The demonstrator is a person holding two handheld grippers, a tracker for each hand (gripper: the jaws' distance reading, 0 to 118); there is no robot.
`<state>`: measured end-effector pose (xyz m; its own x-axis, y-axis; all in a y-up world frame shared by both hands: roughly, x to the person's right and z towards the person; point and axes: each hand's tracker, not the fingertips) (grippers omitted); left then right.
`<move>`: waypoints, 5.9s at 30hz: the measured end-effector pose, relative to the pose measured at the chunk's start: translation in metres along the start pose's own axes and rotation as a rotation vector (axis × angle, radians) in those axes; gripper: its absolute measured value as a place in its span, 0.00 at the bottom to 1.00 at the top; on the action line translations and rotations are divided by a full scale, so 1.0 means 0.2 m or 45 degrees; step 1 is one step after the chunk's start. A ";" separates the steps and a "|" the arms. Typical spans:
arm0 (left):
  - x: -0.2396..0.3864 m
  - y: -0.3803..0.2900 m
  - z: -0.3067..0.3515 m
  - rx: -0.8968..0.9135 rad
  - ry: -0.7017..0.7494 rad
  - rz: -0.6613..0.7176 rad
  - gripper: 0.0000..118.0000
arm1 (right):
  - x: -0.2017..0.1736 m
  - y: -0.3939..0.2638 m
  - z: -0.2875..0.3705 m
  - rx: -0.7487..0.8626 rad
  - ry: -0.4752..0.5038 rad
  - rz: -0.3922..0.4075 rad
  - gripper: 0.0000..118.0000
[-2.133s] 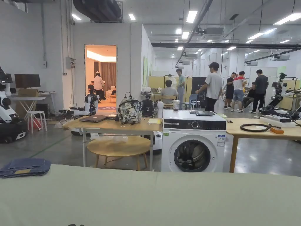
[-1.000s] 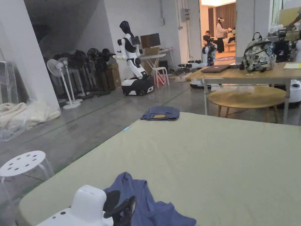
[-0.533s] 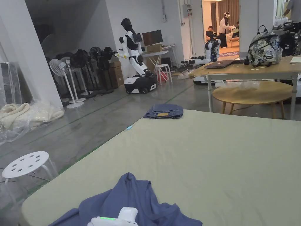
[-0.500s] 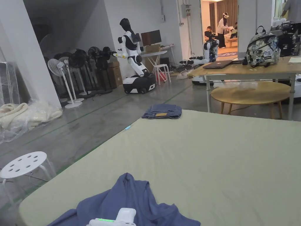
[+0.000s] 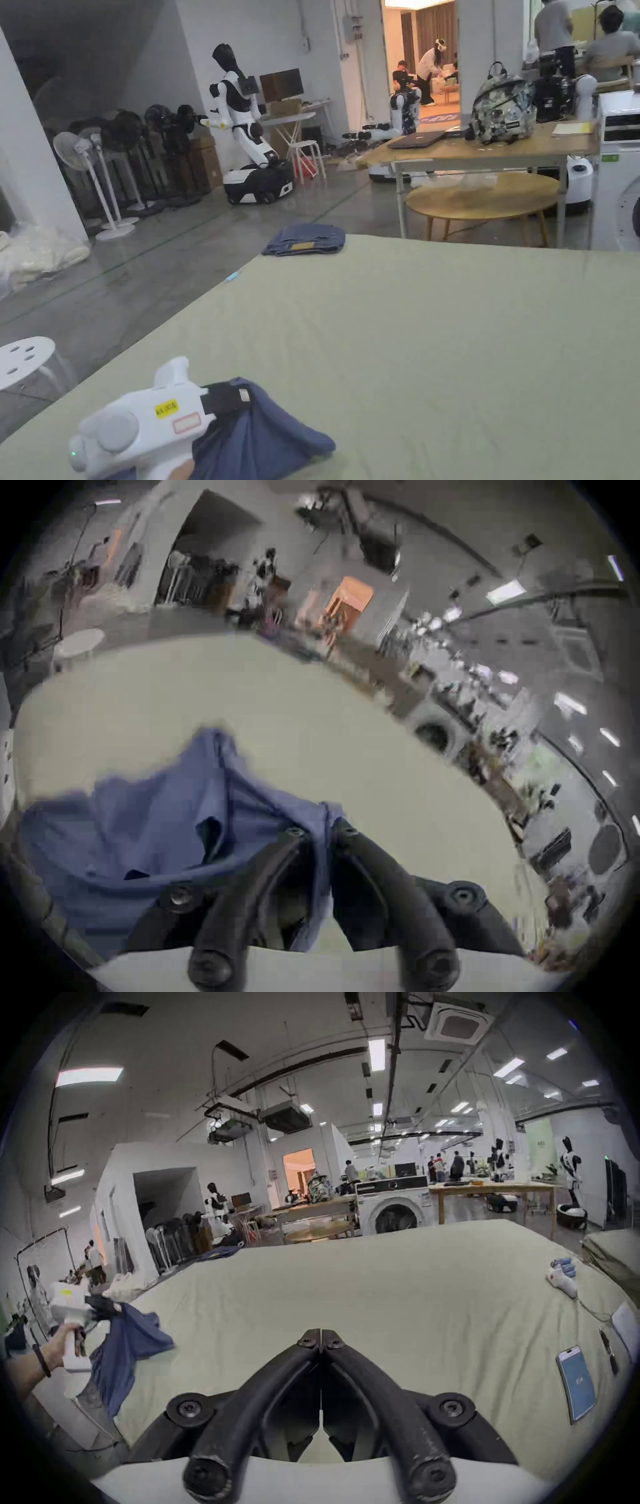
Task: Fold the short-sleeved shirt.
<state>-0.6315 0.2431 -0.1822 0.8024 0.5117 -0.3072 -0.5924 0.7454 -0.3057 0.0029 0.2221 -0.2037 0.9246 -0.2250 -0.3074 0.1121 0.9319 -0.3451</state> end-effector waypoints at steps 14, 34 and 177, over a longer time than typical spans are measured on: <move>1.39 -0.24 -0.47 -0.279 -0.548 -0.562 0.03 | 0.26 0.06 0.23 0.104 -0.186 -0.093 0.00; 1.90 -1.68 -0.24 -0.866 -1.189 -0.495 0.47 | 0.51 0.08 0.52 0.078 -0.459 -0.052 0.00; 0.34 -1.19 0.41 -0.284 -0.041 -0.306 0.25 | 0.67 -0.54 0.44 -0.493 -0.480 -0.138 0.32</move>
<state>-0.4306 0.1358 -0.0566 0.9209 0.3484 -0.1747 -0.3842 0.7364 -0.5568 0.1460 0.1165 -0.1285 0.9896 -0.1300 0.0621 0.1373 0.7203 -0.6799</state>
